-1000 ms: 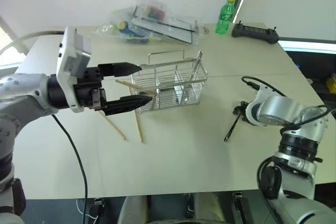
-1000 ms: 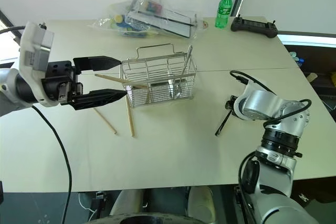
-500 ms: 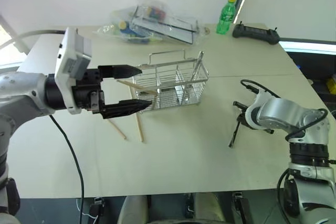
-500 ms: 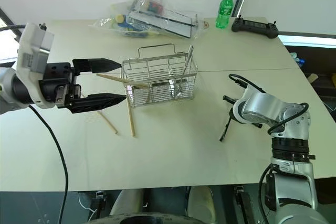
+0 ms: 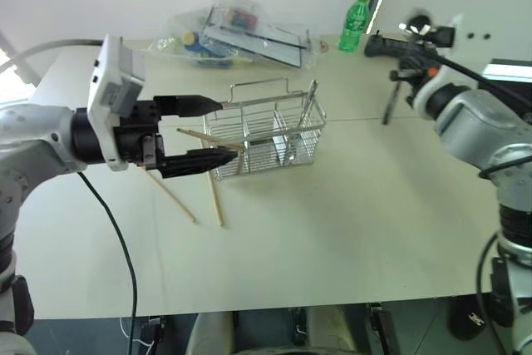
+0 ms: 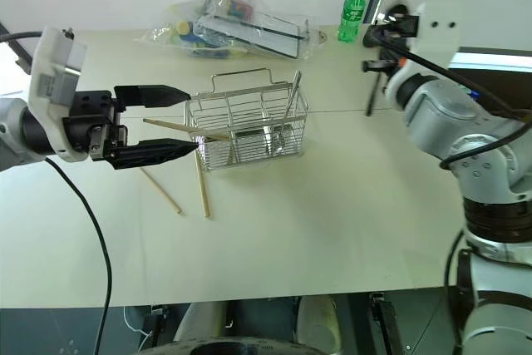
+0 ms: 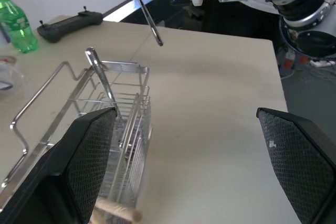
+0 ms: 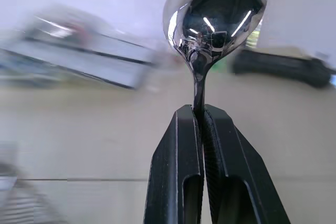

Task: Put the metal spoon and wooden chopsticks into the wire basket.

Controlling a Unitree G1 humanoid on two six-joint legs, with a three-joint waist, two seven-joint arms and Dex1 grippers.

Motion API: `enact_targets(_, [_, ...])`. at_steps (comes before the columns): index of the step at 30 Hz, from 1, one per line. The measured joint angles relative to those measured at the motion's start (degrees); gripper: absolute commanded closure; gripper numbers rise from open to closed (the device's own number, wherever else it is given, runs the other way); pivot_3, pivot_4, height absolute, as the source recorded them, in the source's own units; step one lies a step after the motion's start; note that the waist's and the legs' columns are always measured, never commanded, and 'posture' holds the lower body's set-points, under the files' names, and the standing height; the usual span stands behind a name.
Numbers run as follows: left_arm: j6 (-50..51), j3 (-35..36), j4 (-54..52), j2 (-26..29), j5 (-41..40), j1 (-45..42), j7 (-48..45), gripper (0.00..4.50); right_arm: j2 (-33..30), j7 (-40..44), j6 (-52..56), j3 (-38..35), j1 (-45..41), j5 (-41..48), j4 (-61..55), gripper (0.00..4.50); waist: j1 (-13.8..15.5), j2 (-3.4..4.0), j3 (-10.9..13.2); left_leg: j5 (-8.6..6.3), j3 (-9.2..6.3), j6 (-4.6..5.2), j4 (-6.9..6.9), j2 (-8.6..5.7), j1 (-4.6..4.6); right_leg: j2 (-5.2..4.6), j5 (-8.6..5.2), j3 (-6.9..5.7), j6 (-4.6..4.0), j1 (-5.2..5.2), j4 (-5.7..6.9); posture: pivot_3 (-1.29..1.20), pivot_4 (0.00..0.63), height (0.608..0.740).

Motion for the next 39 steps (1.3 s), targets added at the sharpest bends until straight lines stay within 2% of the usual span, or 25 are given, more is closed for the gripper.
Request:
enact_targets(4, [-0.12,-0.04,0.46,-0.05,0.72,-0.08,-0.44,0.0,7.85,3.3,-1.17,0.41,-4.49,-2.72,-0.19,4.46,0.04,-0.01,0.0,0.0,0.01,0.0,0.07,-0.02,-0.01,0.01,0.05,0.1,-0.09,0.01,0.02,0.0,0.15,0.675])
enact_targets(11, [-0.1,0.12,0.45,0.1,1.07,-0.02,-0.82,0.0,14.91,7.8,-3.26,1.34,-7.43,-10.77,-0.4,4.46,-0.13,-0.01,0.0,0.0,0.02,0.0,0.04,-0.01,0.0,0.08,0.08,0.18,-0.12,-0.04,0.09,0.0,0.15,0.675])
enact_targets(15, [-0.04,0.52,0.4,0.63,1.02,-0.04,-0.43,0.0,19.39,10.01,-3.17,2.38,-6.65,-13.44,-0.55,4.46,-0.19,-0.02,-0.01,0.0,0.02,0.0,0.04,0.03,0.02,0.14,0.08,0.22,-0.13,-0.05,0.14,0.0,0.15,0.675])
enact_targets(21, [-0.02,0.62,0.36,0.99,1.0,-0.04,0.1,0.0,22.43,14.61,-2.77,5.45,-3.57,-19.05,0.92,4.46,-0.13,-0.01,0.0,0.01,0.02,-0.02,0.09,0.02,0.03,0.15,0.11,0.27,-0.15,-0.04,0.14,0.0,0.15,0.675])
enact_targets(24, [-0.02,0.62,0.39,1.03,1.04,-0.05,0.15,0.0,23.59,16.49,-2.85,5.53,-2.21,-21.82,1.86,3.47,-0.13,-0.02,-0.01,0.01,0.02,-0.02,0.08,0.03,0.04,0.16,0.11,0.27,-0.16,-0.02,0.13,0.0,0.15,0.675])
enact_targets(30, [-0.02,0.61,0.85,1.08,1.34,-0.65,0.0,0.0,24.89,18.63,-2.9,5.24,-0.35,-25.76,2.37,0.43,-0.18,-0.01,-0.01,0.02,0.03,-0.03,0.08,0.03,0.05,0.18,0.12,0.28,-0.16,-0.02,0.14,0.0,0.15,0.675])
enact_targets(31, [-0.03,0.6,0.91,1.08,1.61,-0.68,-0.12,0.0,24.99,18.87,-2.88,5.2,-0.29,-26.35,2.37,0.05,-0.19,-0.01,-0.01,0.02,0.03,-0.03,0.08,0.03,0.06,0.18,0.12,0.29,-0.16,-0.02,0.14,0.0,0.15,0.675])
enact_targets(39, [-0.94,-0.64,3.57,0.9,4.38,-3.08,-1.74,0.0,24.63,20.06,-1.97,0.95,-0.3,-29.29,2.37,0.05,-0.17,-0.01,-0.01,0.03,0.02,-0.06,0.09,0.02,0.11,0.2,0.12,0.31,-0.17,0.08,0.13,0.0,0.15,0.675])
